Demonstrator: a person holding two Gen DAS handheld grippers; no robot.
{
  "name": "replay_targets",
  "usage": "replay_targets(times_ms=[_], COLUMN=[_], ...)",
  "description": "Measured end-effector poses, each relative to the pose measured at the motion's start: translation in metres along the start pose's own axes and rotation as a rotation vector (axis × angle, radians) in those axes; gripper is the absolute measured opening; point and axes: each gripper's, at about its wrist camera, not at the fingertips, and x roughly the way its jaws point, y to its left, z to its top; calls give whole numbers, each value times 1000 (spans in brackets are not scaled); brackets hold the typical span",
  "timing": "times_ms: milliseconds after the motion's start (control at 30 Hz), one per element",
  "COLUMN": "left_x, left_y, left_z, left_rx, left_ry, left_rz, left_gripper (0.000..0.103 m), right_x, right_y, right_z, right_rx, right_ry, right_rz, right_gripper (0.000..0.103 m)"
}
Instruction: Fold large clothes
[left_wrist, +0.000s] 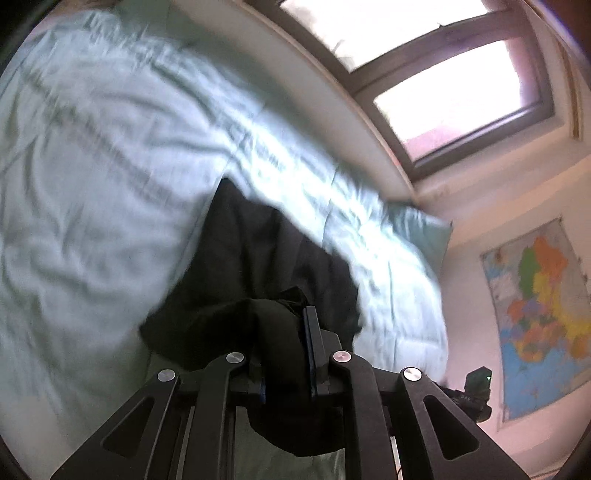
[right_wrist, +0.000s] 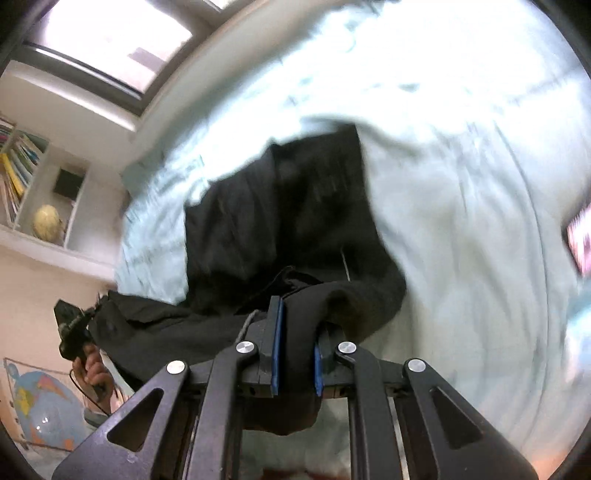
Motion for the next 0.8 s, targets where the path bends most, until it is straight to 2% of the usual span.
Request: replay_targets(times_ms=[100, 200, 300, 367, 400, 467, 567, 667, 800], left_x=[23, 64, 124, 171, 189, 240, 290, 304, 291], left_y=[-11, -11, 5, 21, 26, 48, 72, 76, 70], left_z=[39, 84, 122, 136, 139, 141, 131, 124, 129], left_rx=[1, -24, -77, -84, -80, -82, -70, -40, -1], left_ry=[-36, -49, -27, 9, 26, 94, 162, 169, 206], left_rz=[15, 68, 132, 206, 241, 347, 405, 422, 387], left_gripper=[16, 18, 19, 19, 19, 19, 19, 19, 19], right_x=[11, 42, 100, 138, 170, 216, 270, 284, 268], right_y=[17, 25, 12, -2, -13, -31, -57, -63, -60], right_z=[63, 120, 173, 192, 202, 209, 205, 199, 198], right_rx=[-36, -23, 25, 50, 65, 91, 130, 133, 121], right_ry=[-53, -61, -21, 17, 52, 112, 194, 188, 187], right_rz=[-8, -27, -76, -112, -143, -197, -215, -215, -202], right_gripper=[17, 17, 18, 19, 19, 19, 19, 19, 21])
